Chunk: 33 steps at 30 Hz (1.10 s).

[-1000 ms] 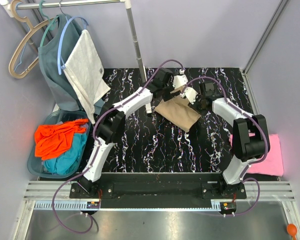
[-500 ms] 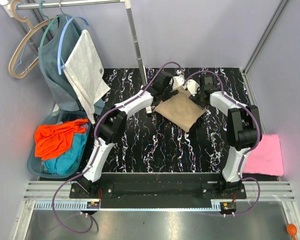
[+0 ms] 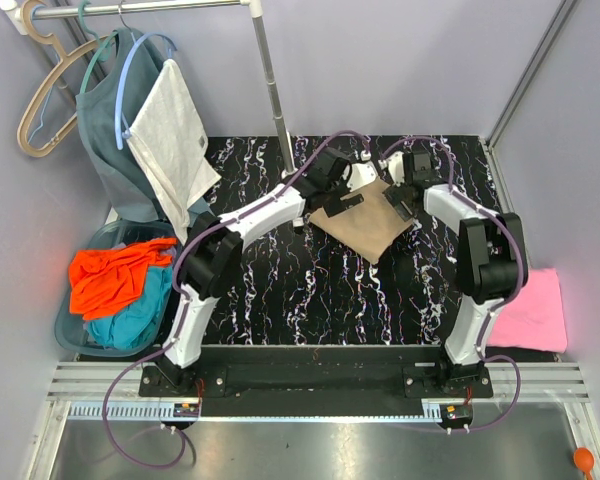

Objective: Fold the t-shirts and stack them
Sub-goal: Fold the tshirt, then neatly place the folded tshirt to the corner

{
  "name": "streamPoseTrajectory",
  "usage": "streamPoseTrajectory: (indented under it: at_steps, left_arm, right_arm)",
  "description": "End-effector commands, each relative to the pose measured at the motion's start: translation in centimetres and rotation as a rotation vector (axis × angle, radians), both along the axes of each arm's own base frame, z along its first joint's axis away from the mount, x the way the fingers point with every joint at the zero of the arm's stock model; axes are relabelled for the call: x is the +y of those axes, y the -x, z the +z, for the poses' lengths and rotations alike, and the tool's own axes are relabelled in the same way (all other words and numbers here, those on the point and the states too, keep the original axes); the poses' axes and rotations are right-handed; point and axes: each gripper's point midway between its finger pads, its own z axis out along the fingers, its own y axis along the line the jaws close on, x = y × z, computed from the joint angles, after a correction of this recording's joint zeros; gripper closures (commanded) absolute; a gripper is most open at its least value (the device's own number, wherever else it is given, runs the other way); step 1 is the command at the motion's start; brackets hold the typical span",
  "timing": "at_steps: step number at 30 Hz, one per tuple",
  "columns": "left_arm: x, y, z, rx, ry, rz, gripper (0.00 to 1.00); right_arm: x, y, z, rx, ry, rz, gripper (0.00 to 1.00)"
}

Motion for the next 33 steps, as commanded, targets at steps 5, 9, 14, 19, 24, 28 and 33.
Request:
streamPoseTrajectory:
  at_steps: [5,9,14,19,24,28,33]
  left_arm:
    - [-1.3,-0.3,3.3,-0.007,0.089,-0.047,0.01]
    - [-1.7,-0.9,1.9,0.008,0.087,-0.053,0.01]
    - [-1.9,-1.5,0.8,0.012,0.093,-0.055,0.01]
    - [-2.1,-1.7,0.2,0.019,0.099,-0.058,0.01]
    - [-1.8,-1.6,-0.3,0.018,0.083,-0.065,0.01]
    - [-1.9,-1.6,-0.3,0.012,0.081,-0.067,0.01]
    - [-1.9,-1.6,-0.4,0.015,0.08,-0.066,0.01]
  right_arm:
    - [0.1,2.7,4.9,-0.12,-0.173,-0.16,0.0]
    - [0.6,4.0,4.3,-0.1,-0.28,-0.209,0.0]
    - [2.3,4.2,2.7,-0.01,-0.428,-0.212,0.0]
    - [3.1,3.3,1.5,0.063,-0.588,-0.223,0.01]
    - [4.1,2.5,-0.4,0.132,-0.669,-0.242,0.03]
    - [4.7,2.1,-1.3,0.165,-0.705,-0.231,0.03]
    - [5.3,1.8,-2.3,0.211,-0.747,-0.231,0.03]
